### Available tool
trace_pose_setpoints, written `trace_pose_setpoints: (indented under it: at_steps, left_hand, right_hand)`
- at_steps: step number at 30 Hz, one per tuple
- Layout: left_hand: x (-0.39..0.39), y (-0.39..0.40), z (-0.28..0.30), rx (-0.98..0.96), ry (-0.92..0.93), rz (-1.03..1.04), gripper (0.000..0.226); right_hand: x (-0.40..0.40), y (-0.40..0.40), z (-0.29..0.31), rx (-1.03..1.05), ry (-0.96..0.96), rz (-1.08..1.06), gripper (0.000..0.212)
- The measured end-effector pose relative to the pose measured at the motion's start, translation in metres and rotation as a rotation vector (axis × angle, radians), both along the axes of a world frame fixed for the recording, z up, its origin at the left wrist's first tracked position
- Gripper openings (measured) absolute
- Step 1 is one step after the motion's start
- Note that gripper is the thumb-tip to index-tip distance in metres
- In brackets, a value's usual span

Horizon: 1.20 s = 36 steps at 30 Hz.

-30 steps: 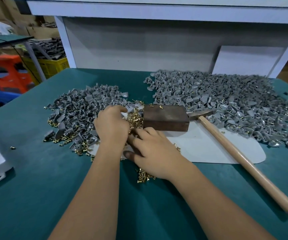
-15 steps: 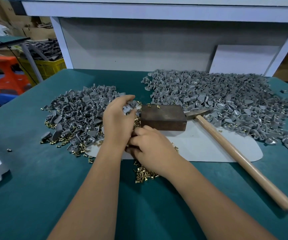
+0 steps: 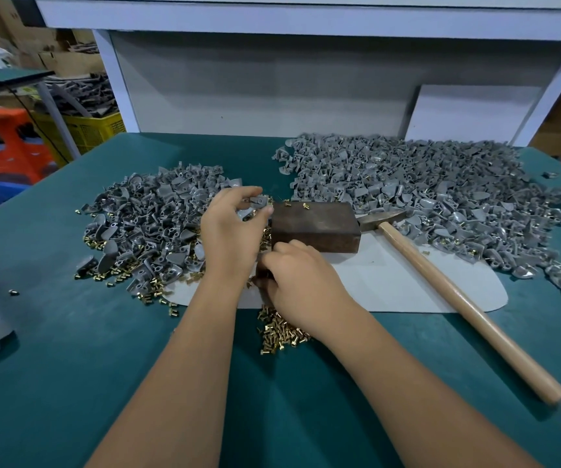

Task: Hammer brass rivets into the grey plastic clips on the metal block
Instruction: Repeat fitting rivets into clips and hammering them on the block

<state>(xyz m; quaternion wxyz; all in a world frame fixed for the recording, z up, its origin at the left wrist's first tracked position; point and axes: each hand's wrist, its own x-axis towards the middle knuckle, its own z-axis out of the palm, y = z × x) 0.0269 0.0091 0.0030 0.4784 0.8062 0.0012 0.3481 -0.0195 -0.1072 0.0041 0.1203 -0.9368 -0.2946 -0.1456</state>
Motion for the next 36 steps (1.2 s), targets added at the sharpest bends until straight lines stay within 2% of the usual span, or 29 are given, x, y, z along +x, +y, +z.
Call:
trace_pose_setpoints:
  at_steps: [6, 10, 14, 16, 18, 20, 25, 29, 36]
  left_hand:
    - [0.000, -0.004, -0.002, -0.015, 0.023, -0.022, 0.025]
    - [-0.002, -0.009, 0.004, -0.147, 0.010, -0.052, 0.024]
    - [-0.003, -0.016, 0.008, -0.248, 0.056, -0.106, 0.025]
    - [-0.003, -0.021, 0.006, -0.252, 0.101, -0.146, 0.027]
    - [-0.003, -0.024, 0.004, -0.249, 0.132, -0.195, 0.029]
    - [-0.002, -0.026, 0.002, -0.243, 0.152, -0.218, 0.030]
    - [-0.002, -0.028, -0.002, -0.166, 0.179, -0.171, 0.034]
    - [-0.004, -0.029, -0.003, -0.115, 0.186, -0.151, 0.035]
    - [-0.007, -0.030, -0.004, 0.023, 0.185, -0.096, 0.027]
  right_hand:
    - [-0.002, 0.001, 0.002, -0.034, 0.002, -0.014, 0.016]
    - [0.002, -0.005, 0.007, 0.009, -0.056, 0.000, 0.014]
    - [0.013, -0.023, 0.010, 0.349, -0.256, -0.237, 0.016]
    - [0.018, -0.034, 0.010, 0.517, -0.230, -0.352, 0.018]
    - [0.024, -0.043, 0.008, 0.606, -0.148, -0.389, 0.019]
    - [0.027, -0.047, 0.005, 0.605, -0.122, -0.396, 0.019]
    - [0.029, -0.047, 0.002, 0.577, -0.189, -0.462, 0.020]
    - [0.029, -0.049, 0.004, 0.639, -0.137, -0.482, 0.020]
    - [0.025, -0.050, 0.002, 0.649, -0.216, -0.542, 0.014]
